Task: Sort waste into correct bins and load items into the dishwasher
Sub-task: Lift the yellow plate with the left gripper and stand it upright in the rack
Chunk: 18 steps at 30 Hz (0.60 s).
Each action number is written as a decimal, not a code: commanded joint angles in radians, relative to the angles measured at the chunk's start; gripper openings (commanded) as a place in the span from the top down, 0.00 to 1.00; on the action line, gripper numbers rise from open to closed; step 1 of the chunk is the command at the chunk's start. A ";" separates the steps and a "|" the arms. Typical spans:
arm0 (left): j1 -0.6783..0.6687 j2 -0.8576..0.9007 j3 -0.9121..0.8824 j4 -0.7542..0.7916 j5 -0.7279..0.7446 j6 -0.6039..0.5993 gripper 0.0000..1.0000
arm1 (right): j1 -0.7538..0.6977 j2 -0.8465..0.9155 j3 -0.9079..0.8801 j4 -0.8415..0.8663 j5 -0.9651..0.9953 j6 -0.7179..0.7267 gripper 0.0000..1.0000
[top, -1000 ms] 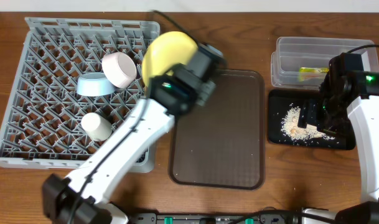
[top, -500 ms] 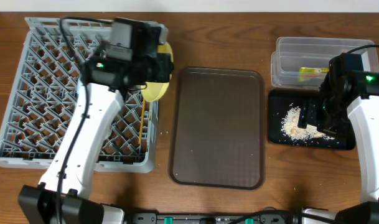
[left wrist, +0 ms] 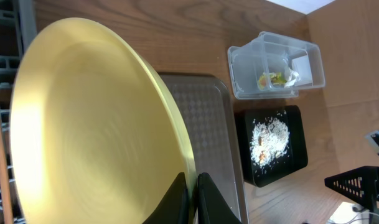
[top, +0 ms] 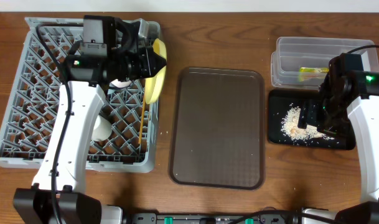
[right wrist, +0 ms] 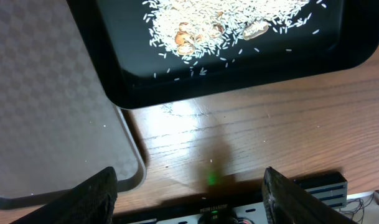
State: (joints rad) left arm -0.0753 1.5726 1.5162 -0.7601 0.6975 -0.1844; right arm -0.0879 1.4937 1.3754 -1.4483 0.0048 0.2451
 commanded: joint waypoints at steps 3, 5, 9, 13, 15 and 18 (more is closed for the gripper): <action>0.047 0.004 -0.044 -0.003 0.028 -0.005 0.92 | -0.004 -0.017 0.016 -0.003 0.014 0.012 0.28; 0.060 0.005 -0.063 -0.002 0.028 -0.005 0.92 | -0.004 -0.017 0.016 -0.003 0.014 0.012 0.28; 0.088 0.010 -0.100 -0.002 0.024 -0.003 0.92 | -0.005 -0.017 0.016 -0.003 0.014 0.012 0.28; 0.117 0.010 -0.110 -0.006 -0.012 0.000 0.87 | -0.004 -0.017 0.016 -0.003 0.014 0.012 0.27; 0.131 0.010 -0.110 -0.010 -0.056 -0.001 0.67 | -0.004 -0.017 0.016 -0.003 0.014 0.012 0.28; 0.140 0.010 -0.110 -0.010 -0.109 0.000 0.45 | -0.004 -0.017 0.016 -0.004 0.014 0.012 0.28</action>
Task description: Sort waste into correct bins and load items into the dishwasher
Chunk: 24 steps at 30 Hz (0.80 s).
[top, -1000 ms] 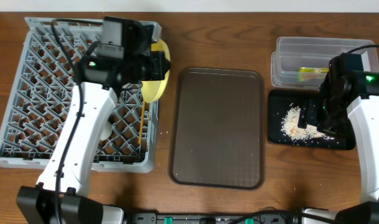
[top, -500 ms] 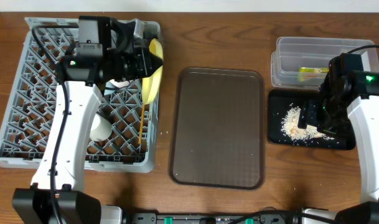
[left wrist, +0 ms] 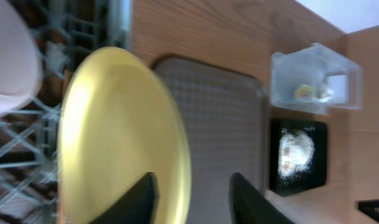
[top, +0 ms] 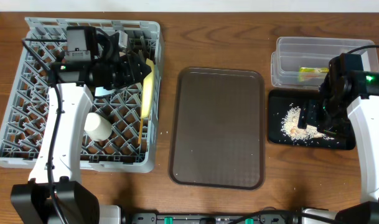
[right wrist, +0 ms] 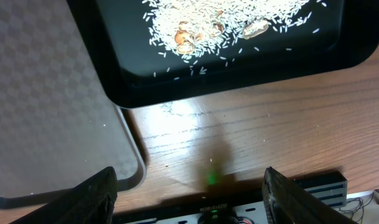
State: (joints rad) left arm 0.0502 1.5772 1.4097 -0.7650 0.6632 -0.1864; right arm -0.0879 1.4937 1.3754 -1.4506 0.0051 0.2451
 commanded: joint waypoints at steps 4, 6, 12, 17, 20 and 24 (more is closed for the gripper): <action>0.031 -0.003 -0.003 -0.008 -0.119 0.028 0.27 | -0.004 -0.017 0.016 0.001 0.014 0.008 0.27; 0.037 -0.020 -0.003 -0.013 -0.138 0.034 0.27 | -0.004 -0.017 0.016 0.011 0.014 -0.002 0.27; 0.038 -0.107 -0.003 -0.081 -0.325 0.078 0.22 | 0.016 -0.017 0.016 0.197 -0.165 -0.136 0.24; 0.039 -0.127 -0.003 -0.277 -0.613 0.008 0.22 | 0.058 -0.017 0.016 0.449 -0.182 -0.198 0.08; 0.038 -0.128 -0.006 -0.372 -0.623 0.009 0.22 | 0.063 -0.018 0.016 0.494 -0.151 -0.164 0.01; 0.037 -0.172 -0.043 -0.426 -0.601 0.042 0.22 | 0.062 -0.023 0.015 0.425 -0.125 -0.115 0.01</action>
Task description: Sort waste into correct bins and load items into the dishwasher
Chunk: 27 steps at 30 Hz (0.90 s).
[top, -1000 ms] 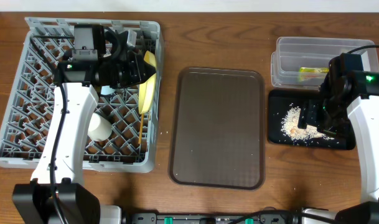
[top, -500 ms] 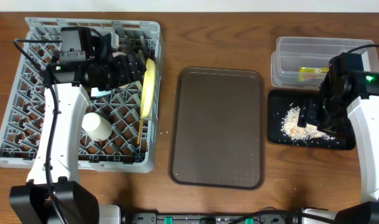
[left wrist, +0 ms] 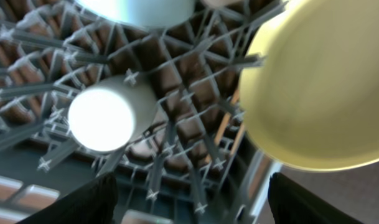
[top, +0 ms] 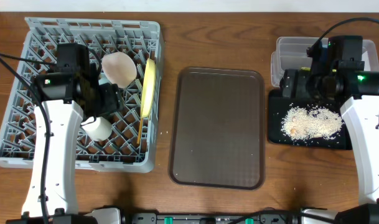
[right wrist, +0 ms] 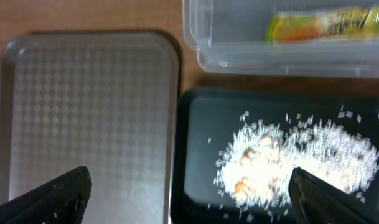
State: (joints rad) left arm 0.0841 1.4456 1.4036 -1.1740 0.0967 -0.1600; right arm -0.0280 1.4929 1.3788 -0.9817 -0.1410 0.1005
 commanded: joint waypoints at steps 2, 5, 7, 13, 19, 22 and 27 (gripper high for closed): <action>0.003 -0.110 -0.090 0.008 -0.023 0.037 0.21 | 0.003 -0.047 0.000 -0.086 0.037 0.037 0.01; 0.003 -0.238 -0.187 0.089 0.014 0.090 0.21 | 0.003 -0.125 -0.050 -0.075 0.040 0.037 0.01; 0.003 -0.333 -0.257 0.152 0.057 0.125 0.21 | 0.003 -0.206 -0.106 -0.034 0.039 0.042 0.01; 0.002 -0.727 -0.504 0.275 0.101 0.165 0.10 | 0.003 -0.580 -0.357 0.091 0.099 0.043 0.01; 0.002 -0.898 -0.539 0.272 0.101 0.140 0.09 | 0.003 -0.764 -0.432 -0.024 0.163 0.041 0.01; 0.002 -0.927 -0.539 0.260 0.101 0.140 0.09 | 0.003 -0.807 -0.432 -0.121 0.163 0.041 0.01; 0.002 -0.924 -0.540 0.239 0.101 0.140 0.08 | 0.003 -0.817 -0.432 -0.251 0.163 0.041 0.01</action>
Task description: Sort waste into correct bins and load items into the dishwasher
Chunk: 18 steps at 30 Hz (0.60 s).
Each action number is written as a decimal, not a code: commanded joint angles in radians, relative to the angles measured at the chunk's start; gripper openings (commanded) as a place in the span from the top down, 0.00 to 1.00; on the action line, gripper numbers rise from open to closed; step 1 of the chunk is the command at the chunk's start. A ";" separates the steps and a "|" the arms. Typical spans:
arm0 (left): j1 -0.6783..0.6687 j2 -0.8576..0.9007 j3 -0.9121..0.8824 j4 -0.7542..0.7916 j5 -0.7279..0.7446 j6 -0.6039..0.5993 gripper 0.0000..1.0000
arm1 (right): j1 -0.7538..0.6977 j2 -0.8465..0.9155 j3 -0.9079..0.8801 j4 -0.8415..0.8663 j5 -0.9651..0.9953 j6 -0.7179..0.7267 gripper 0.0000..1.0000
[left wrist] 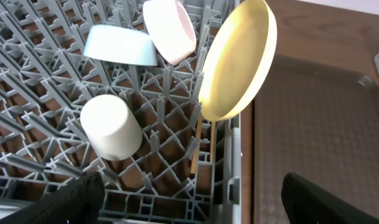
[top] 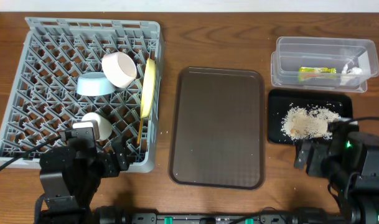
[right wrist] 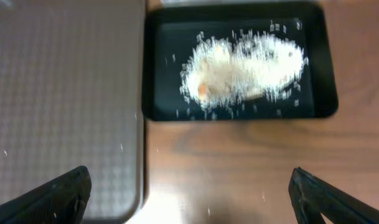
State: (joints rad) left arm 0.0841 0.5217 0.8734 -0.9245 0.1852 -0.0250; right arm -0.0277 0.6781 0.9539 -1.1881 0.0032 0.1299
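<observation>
The yellow plate (top: 148, 87) stands on edge at the right side of the grey dish rack (top: 27, 74), seen also as the plate (left wrist: 236, 62) in the left wrist view. A pink bowl (top: 119, 68), a light blue bowl (top: 93, 84) and a white cup (top: 97, 124) lie in the rack beside it. My left gripper (left wrist: 192, 199) hangs open and holds nothing above the rack's front right corner. My right gripper (right wrist: 189, 196) is open with nothing in it, over bare wood in front of the black tray of rice (right wrist: 239, 62).
A brown serving tray (top: 217, 127) lies in the middle of the table with nothing on it. A clear bin (top: 320, 62) at the back right holds a yellow-green wrapper (top: 317, 71). Both arms sit low at the table's front edge.
Both arms have drawn back toward the front edge: the left was over the middle of the rack, the right over the black tray and clear bin. The dishes have not moved.
My left gripper was shut on the yellow plate at the rack's right side. Then it stood open beside the plate, which stayed on edge in the rack. After that the left arm was over the rack and the right above the bins; now both are at the front.
</observation>
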 commanded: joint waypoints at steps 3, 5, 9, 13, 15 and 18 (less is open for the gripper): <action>0.002 0.000 -0.010 -0.013 0.013 0.005 0.08 | 0.003 -0.002 -0.007 -0.050 0.019 0.012 0.01; 0.002 0.000 -0.010 -0.013 0.013 0.005 0.08 | 0.003 -0.002 -0.007 -0.050 0.019 0.012 0.01; 0.002 0.000 -0.010 -0.013 0.013 0.005 0.08 | 0.003 -0.002 -0.007 -0.050 0.019 0.012 0.01; 0.002 0.000 -0.010 -0.013 0.013 0.005 0.07 | 0.003 -0.002 -0.007 -0.050 0.019 0.011 0.01; 0.002 0.000 -0.010 -0.013 0.013 0.005 0.07 | 0.003 -0.006 -0.007 -0.049 0.019 0.012 0.01; 0.002 0.000 -0.010 -0.013 0.013 0.005 0.07 | 0.002 -0.027 -0.009 0.005 0.019 0.011 0.01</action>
State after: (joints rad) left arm 0.0841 0.5217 0.8726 -0.9363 0.1852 -0.0250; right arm -0.0277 0.6762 0.9520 -1.2171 0.0154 0.1299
